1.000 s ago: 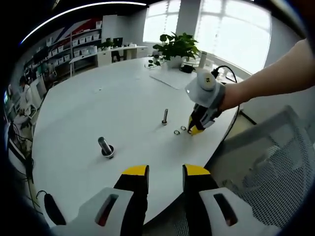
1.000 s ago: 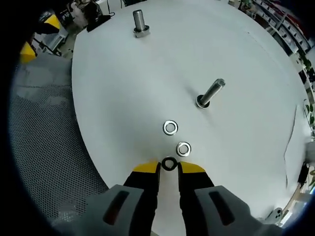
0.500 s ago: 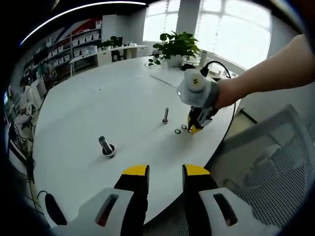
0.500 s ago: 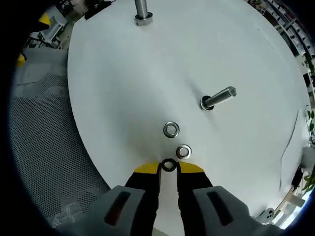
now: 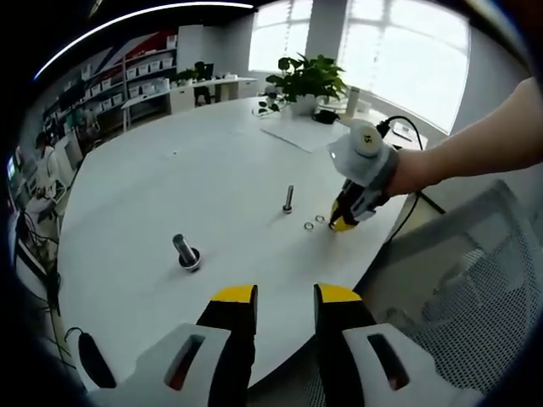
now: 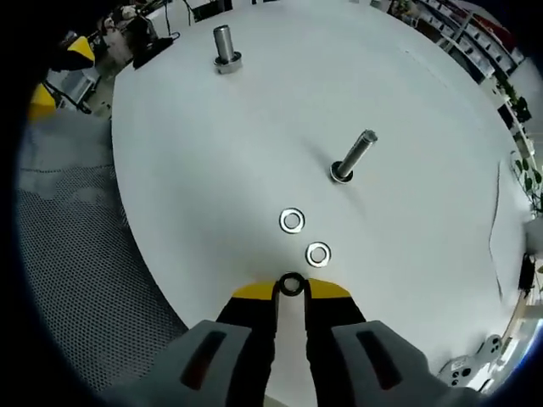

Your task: Place the washer onto the threaded stud by aligning its center hole with the stud, sliding it down to the base, and recovering from edge contact or off-axis alignment until the washer reaches the visible bottom stop.

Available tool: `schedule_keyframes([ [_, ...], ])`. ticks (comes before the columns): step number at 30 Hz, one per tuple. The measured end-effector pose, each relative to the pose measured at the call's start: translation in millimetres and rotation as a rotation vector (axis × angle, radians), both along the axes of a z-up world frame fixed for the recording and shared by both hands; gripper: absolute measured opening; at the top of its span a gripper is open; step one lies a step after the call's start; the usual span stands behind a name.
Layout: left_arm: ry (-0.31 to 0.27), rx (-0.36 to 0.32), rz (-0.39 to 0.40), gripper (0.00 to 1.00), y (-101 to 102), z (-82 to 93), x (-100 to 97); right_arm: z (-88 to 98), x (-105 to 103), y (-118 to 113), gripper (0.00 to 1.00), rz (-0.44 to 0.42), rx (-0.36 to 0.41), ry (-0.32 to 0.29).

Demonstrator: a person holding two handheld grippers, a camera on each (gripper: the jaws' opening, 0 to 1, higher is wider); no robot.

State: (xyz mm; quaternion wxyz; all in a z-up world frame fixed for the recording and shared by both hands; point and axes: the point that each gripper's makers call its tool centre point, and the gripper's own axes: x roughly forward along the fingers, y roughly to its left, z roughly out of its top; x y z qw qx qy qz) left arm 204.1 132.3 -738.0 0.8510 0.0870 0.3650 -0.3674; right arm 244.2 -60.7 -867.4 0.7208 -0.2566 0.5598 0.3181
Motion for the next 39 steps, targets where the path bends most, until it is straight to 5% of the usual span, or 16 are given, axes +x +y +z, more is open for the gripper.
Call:
schedule_keyframes([
  [28, -0.004, -0.008, 0.001, 0.25, 0, 1.6, 0.8, 64.5, 64, 33, 0.14, 0.052, 0.060, -0.130],
  [39, -0.005, -0.009, 0.004, 0.25, 1, 2.1, 1.1, 70.2, 82, 43, 0.14, 0.084, 0.053, -0.167],
])
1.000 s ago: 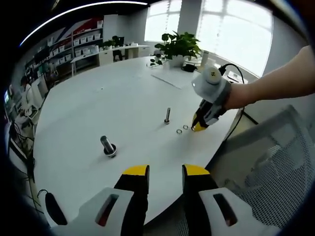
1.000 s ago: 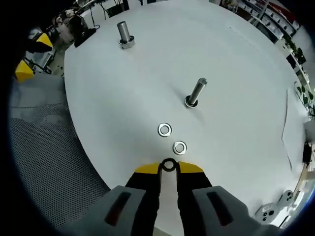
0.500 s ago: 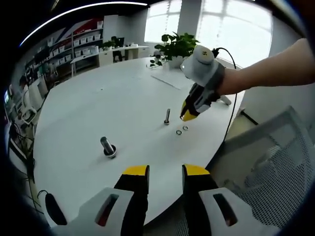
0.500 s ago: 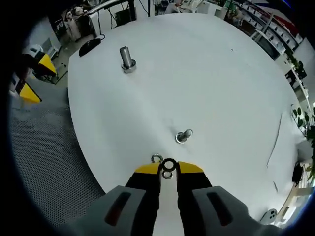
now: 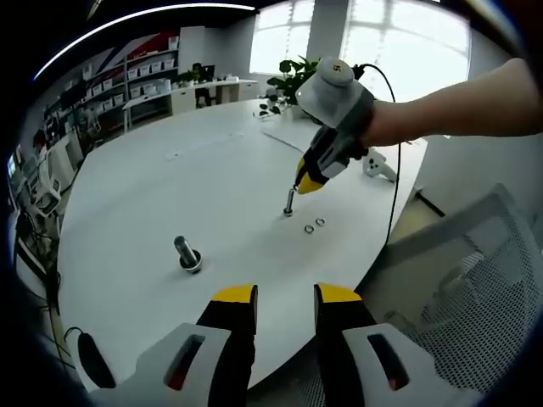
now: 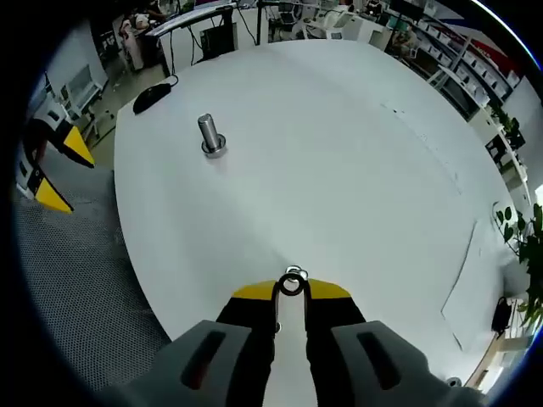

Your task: Place the washer onto the threaded stud by aligning its center hole with the stud, sliding it down to the base, and recovering from edge contact or off-axis alignment until the washer reaches the visible bottom stop.

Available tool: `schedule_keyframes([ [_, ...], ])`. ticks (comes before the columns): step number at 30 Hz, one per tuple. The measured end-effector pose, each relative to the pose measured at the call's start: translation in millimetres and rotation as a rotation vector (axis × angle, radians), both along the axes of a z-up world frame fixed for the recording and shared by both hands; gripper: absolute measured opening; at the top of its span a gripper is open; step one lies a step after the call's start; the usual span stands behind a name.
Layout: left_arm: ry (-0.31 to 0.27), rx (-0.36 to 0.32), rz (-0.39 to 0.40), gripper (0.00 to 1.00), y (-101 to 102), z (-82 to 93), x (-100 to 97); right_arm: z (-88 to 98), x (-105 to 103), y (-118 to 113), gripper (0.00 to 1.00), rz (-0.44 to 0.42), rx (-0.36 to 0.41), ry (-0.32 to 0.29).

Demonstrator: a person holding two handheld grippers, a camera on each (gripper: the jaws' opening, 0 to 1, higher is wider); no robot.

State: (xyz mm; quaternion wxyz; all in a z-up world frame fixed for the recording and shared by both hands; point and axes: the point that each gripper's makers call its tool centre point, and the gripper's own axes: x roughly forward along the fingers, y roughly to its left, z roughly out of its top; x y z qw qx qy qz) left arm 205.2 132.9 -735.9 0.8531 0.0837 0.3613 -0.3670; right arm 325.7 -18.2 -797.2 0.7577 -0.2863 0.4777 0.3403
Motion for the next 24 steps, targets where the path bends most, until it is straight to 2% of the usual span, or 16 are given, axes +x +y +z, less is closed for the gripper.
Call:
schedule_keyframes([
  [5, 0.001, 0.002, 0.002, 0.25, 1, -0.4, -0.1, -4.6, 2, -2, 0.14, 0.017, -0.025, -0.002],
  [13, 0.003, 0.006, 0.006, 0.25, 2, -1.2, 0.2, -7.9, 8, -2, 0.14, 0.012, -0.026, 0.006],
  [24, 0.006, 0.014, 0.009, 0.25, 3, -3.1, 0.5, -25.1, 11, -1, 0.14, 0.035, -0.052, 0.039],
])
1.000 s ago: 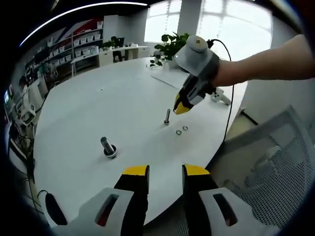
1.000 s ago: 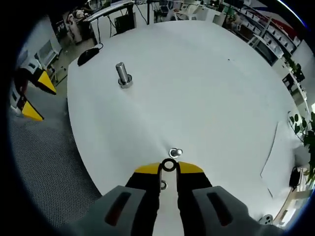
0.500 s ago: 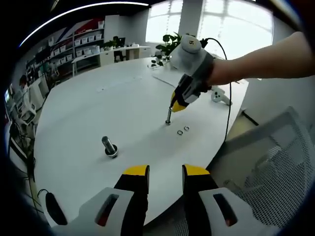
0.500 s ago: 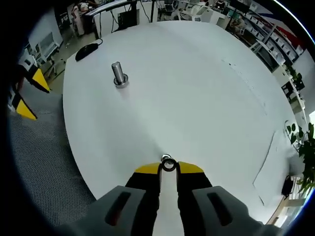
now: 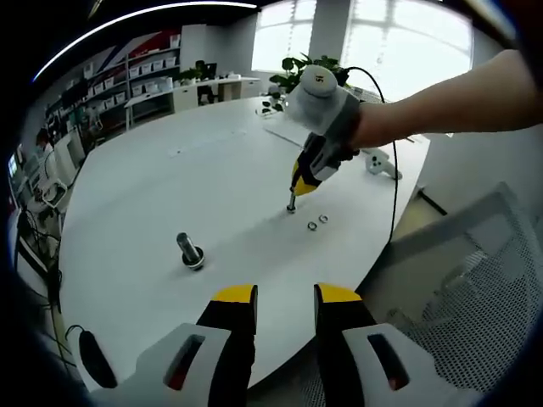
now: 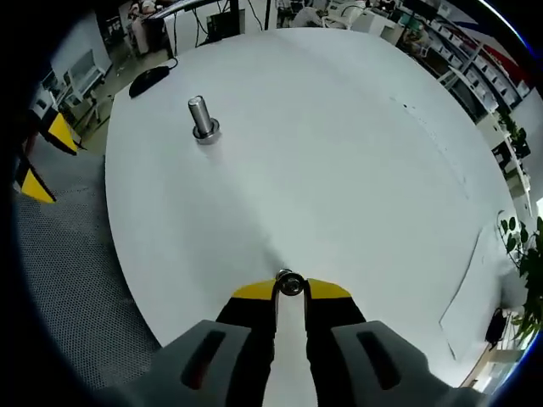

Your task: Place the washer onto the threaded stud by aligning its center hole with the stud, sliding it down to the base, and recovering from edge contact or off-axis alignment until the washer reaches the visible bottom stop.

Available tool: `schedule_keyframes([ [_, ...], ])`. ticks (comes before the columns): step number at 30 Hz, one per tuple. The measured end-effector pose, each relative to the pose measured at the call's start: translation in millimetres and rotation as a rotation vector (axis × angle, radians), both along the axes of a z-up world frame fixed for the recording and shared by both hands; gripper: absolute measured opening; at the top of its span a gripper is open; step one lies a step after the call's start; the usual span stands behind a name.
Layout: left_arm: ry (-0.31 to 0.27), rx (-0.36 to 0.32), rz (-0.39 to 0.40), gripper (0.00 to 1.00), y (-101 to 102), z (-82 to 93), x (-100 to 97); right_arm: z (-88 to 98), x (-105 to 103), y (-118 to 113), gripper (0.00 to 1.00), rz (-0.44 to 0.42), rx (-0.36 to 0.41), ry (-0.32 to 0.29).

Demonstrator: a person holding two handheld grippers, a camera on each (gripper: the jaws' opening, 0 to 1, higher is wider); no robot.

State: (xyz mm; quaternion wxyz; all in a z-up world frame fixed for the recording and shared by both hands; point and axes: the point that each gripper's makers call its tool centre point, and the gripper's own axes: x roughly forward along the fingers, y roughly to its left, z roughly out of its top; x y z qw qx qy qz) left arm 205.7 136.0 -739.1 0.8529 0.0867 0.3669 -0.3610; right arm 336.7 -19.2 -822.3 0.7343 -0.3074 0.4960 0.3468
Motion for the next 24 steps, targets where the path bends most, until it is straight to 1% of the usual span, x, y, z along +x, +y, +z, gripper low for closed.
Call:
schedule_keyframes([
  [4, 0.003, 0.002, 0.005, 0.25, 1, -0.9, 0.3, -8.0, 1, 0, 0.14, -0.004, 0.004, 0.016],
  [7, 0.006, 0.005, 0.007, 0.25, 2, -1.7, 0.4, -14.9, -3, -2, 0.14, 0.001, -0.012, 0.038],
  [10, 0.009, 0.005, 0.008, 0.25, 2, -2.4, 0.4, -20.9, -2, -1, 0.14, -0.010, 0.003, 0.048],
  [13, 0.010, 0.010, 0.009, 0.25, 3, -3.0, 0.4, -27.5, -4, 0, 0.14, -0.006, -0.003, 0.054],
  [15, 0.011, 0.010, 0.011, 0.24, 3, -3.6, 0.6, -31.2, -6, 0, 0.14, -0.011, -0.005, 0.071],
  [24, 0.018, 0.019, 0.010, 0.24, 4, -6.4, -0.2, -38.9, -5, -4, 0.15, -0.009, -0.008, 0.077],
])
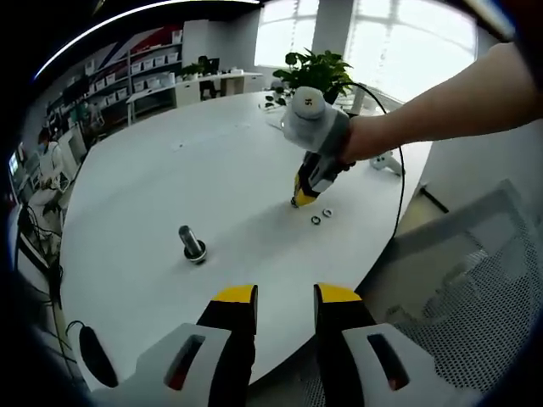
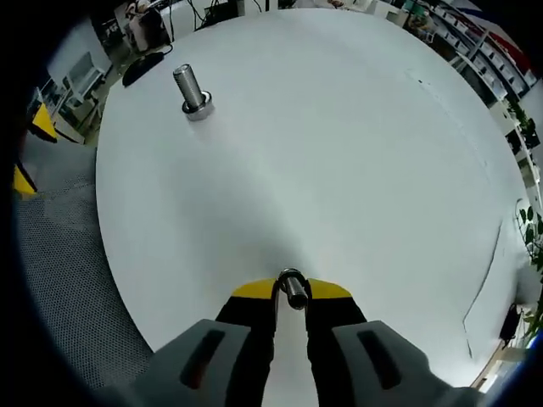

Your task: Place the washer onto the threaded stud by aligning its center hole with the stud, sliding it down to the base, and recovering from edge contact or off-axis alignment until the washer reaches the visible bottom stop.

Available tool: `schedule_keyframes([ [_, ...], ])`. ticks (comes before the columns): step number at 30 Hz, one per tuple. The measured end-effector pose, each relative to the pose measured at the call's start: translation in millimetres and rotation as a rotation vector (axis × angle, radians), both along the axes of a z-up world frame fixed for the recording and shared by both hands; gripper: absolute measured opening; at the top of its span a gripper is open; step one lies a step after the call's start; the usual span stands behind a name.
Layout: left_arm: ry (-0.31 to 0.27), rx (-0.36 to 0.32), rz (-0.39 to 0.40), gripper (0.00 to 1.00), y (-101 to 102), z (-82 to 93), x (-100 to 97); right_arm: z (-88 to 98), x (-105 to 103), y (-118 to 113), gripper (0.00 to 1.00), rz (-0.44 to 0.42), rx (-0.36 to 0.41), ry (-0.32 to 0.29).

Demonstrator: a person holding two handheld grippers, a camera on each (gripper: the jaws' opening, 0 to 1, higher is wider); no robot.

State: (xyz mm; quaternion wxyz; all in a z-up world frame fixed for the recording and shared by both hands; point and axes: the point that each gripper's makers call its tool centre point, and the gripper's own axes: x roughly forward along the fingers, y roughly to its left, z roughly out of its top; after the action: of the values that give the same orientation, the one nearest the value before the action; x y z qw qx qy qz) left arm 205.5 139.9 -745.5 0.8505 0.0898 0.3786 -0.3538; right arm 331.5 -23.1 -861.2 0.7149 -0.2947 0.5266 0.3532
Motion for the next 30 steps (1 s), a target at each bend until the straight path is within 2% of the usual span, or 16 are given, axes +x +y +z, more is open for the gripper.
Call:
schedule_keyframes([
  [10, 0.003, 0.004, 0.004, 0.24, 1, -0.7, -0.1, 2.6, -8, -7, 0.16, -0.030, 0.013, 0.004],
  [12, 0.002, 0.004, 0.003, 0.24, 1, -0.5, 0.0, 2.3, -13, -14, 0.17, 0.040, -0.036, -0.008],
  [15, 0.001, 0.006, 0.000, 0.24, 0, -0.5, -0.3, -2.1, -23, -20, 0.17, 0.019, -0.033, 0.028],
  [19, 0.000, 0.008, -0.005, 0.24, 0, -0.7, -0.7, -2.2, -34, -28, 0.18, -0.006, -0.011, 0.042],
  [26, -0.004, 0.010, -0.009, 0.24, -1, 0.0, -0.7, -2.8, -48, -31, 0.19, 0.044, -0.012, 0.045],
  [30, -0.002, 0.010, -0.008, 0.24, -1, -0.4, -0.7, -4.6, -51, -32, 0.19, 0.033, -0.007, 0.061],
])
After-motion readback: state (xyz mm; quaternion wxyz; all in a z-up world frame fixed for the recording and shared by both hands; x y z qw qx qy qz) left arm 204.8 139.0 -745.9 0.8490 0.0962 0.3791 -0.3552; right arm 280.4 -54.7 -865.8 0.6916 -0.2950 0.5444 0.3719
